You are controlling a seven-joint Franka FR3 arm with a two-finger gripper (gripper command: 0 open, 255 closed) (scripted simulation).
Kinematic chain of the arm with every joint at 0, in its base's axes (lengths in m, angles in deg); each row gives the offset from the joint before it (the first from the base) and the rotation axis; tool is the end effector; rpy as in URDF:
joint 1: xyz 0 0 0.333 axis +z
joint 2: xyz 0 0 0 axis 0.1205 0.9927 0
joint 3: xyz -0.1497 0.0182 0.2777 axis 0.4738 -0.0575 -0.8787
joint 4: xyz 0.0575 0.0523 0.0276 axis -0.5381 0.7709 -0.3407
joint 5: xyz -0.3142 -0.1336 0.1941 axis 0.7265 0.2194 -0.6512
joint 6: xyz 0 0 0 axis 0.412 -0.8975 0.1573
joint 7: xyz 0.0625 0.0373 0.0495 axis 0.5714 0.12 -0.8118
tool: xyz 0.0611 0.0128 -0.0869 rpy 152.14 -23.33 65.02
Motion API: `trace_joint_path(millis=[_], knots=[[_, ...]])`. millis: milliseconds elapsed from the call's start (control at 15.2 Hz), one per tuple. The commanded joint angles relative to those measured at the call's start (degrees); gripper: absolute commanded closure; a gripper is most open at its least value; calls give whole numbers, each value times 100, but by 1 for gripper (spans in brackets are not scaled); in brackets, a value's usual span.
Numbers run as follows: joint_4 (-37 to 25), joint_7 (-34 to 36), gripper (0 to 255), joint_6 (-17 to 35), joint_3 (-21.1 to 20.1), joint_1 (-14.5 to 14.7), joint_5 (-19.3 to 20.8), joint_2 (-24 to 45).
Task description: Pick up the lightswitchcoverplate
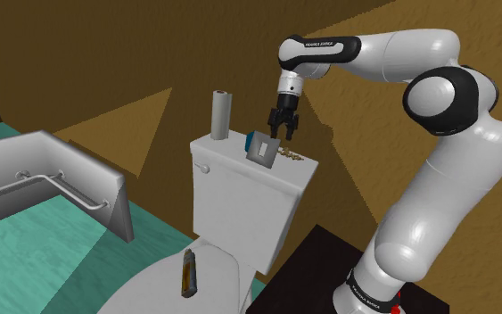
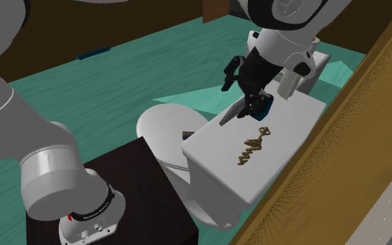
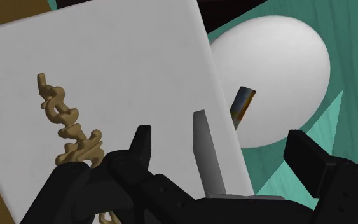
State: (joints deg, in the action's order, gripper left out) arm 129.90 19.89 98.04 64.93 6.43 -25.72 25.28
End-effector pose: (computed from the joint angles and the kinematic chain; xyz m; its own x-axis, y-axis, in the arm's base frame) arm 0.4863 -0.1562 0.5310 0.9620 -0.1087 -0.2505 -0.1755 -0.9490 -0.2620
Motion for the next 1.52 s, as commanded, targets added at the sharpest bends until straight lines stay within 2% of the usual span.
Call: trace_joint_path(millis=[0,264,330,924,1452], knots=[[138,-27,0,148,-2,2,-4,16],[325,-63,0,341,-3,3,-5,24],[321,-54,255,330,-7,6,-5,17],[325,-63,255,341,-3,3,-5,25],[-288,44,255,-262,4,-1,-14,26]])
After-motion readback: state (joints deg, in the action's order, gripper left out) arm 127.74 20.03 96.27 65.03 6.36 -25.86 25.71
